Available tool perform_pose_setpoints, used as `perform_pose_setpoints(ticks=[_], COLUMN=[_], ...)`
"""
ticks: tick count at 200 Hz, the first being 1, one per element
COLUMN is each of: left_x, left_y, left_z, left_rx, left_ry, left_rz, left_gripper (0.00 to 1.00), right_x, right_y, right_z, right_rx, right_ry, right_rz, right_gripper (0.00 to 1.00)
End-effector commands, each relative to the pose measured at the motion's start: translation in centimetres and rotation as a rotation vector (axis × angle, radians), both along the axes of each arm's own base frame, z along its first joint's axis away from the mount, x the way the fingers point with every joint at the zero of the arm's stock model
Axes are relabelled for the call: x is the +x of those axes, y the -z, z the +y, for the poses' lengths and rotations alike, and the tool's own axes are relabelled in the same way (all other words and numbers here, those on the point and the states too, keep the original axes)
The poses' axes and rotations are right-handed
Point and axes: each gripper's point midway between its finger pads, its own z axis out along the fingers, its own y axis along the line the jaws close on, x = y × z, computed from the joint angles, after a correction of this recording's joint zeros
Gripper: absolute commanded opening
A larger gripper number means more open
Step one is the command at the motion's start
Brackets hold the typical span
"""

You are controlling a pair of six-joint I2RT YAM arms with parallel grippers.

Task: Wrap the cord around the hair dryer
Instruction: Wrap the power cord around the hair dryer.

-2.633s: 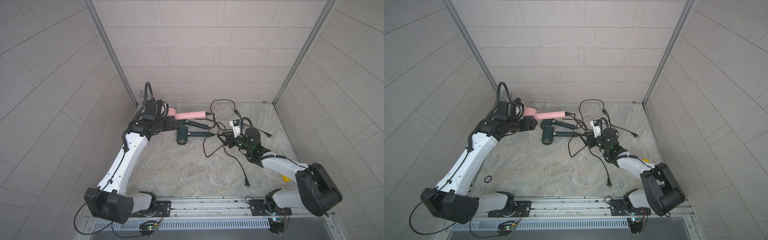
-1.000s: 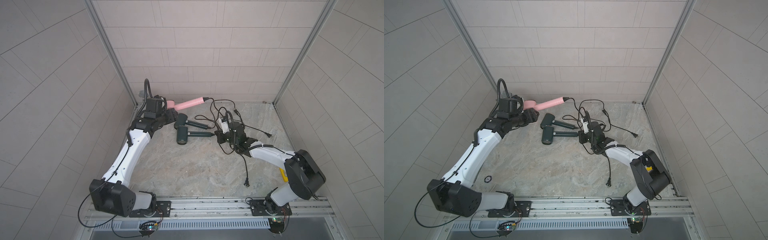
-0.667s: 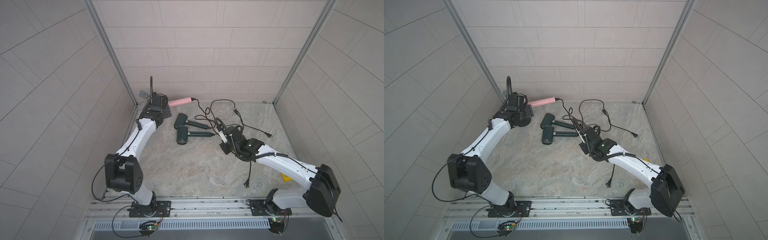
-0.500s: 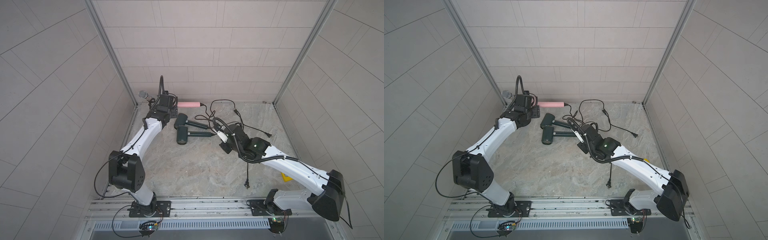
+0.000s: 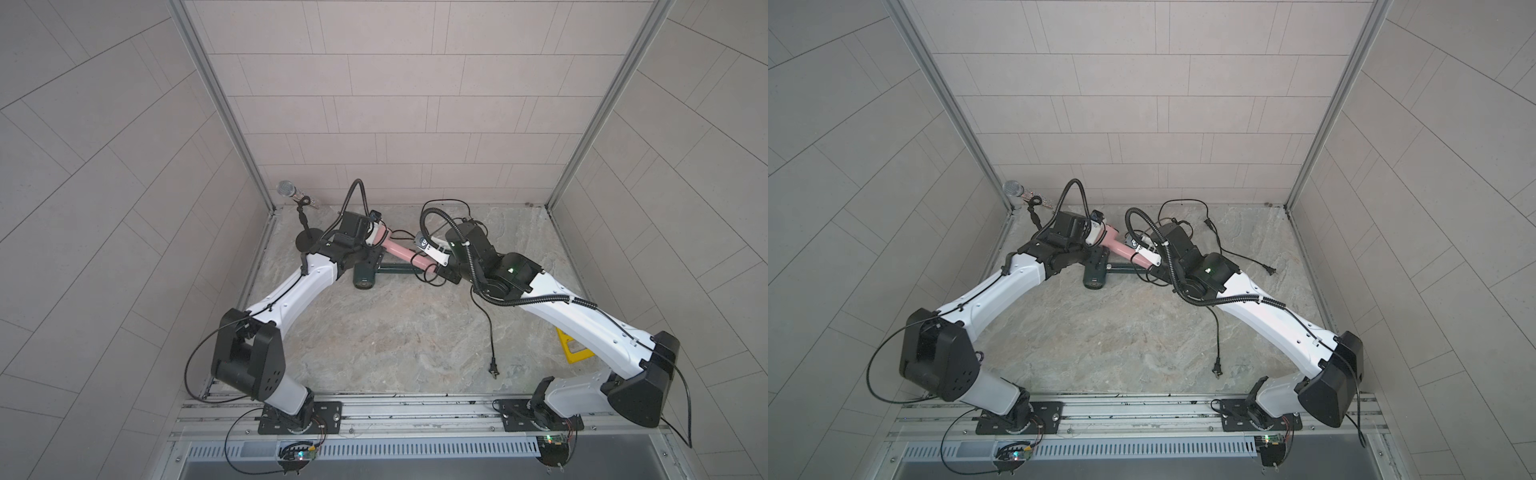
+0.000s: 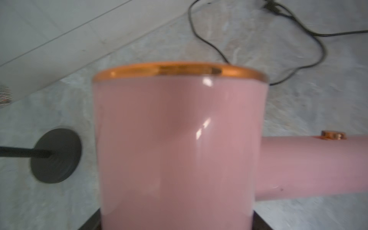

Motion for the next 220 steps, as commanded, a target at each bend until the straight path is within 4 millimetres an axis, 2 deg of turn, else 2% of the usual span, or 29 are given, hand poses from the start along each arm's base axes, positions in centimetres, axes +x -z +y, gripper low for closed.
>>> perform_pose_setpoints(ticks=[1, 30, 56, 80, 109, 127, 149, 171, 187, 191, 193, 197, 206, 220], left_x=[-4.0, -9.0, -11.1, -10.5, -7.7, -4.4, -0.8, 3.1, 5.4, 5.9, 6.0, 6.2, 6.3, 6.6], left_y=[-4.2, -7.1, -10.6, -14.2, -18.4, -18.1, -17.6, -15.4, -12.0, -10.5, -10.5, -9.0, -7.3, -5.8], left_z=[-4.3, -8.1, -9.4, -8.3, -4.3, -3.6, -2.3, -1.0, 0.2, 0.8, 1.1, 1.8, 3.5, 5.9], left_rx=[-0.228, -0.508, -0.730, -0.934, -1.275, -1.364, -1.434, -1.406, -1.169, -1.068, -1.032, -0.902, -0.666, -0.467], left_ry=[0.279, 0.541, 0.658, 0.615, 0.465, 0.359, 0.196, 0.006, -0.195, -0.263, -0.287, -0.345, -0.456, -0.567], left_rz=[-0.026, 0.011, -0.047, -0.177, -0.291, -0.207, -0.238, -0.215, -0.225, -0.219, -0.234, -0.240, -0.251, -0.244], left_gripper=[0.00, 0.00, 0.00, 0.00, 0.00, 0.00, 0.00, 0.00, 0.00, 0.00, 0.00, 0.00, 0.00, 0.00], right_x=[1.5, 4.1, 6.2, 7.4, 7.5, 7.0, 5.7, 4.0, 2.5, 2.1, 2.0, 1.7, 1.0, 0.3], right_y=[-0.9, 0.0, 1.8, 3.9, 6.1, 7.2, 9.4, 11.7, 12.5, 12.6, 12.5, 12.5, 12.3, 11.6], right_z=[-1.4, -2.4, -3.5, -5.1, -6.3, -6.3, -6.0, -6.3, -6.7, -6.7, -6.7, -6.8, -6.7, -6.2], right_rx=[-0.004, 0.124, 0.221, 0.313, 0.415, 0.467, 0.494, 0.473, 0.442, 0.431, 0.426, 0.416, 0.393, 0.369], right_ry=[-0.002, 0.020, 0.084, 0.167, 0.241, 0.265, 0.270, 0.297, 0.309, 0.310, 0.311, 0.312, 0.311, 0.298], right_rz=[-0.020, 0.047, 0.118, 0.173, 0.213, 0.234, 0.294, 0.337, 0.348, 0.348, 0.346, 0.343, 0.331, 0.315], right_gripper=[0.00, 0.00, 0.00, 0.00, 0.00, 0.00, 0.00, 0.00, 0.00, 0.00, 0.00, 0.00, 0.00, 0.00])
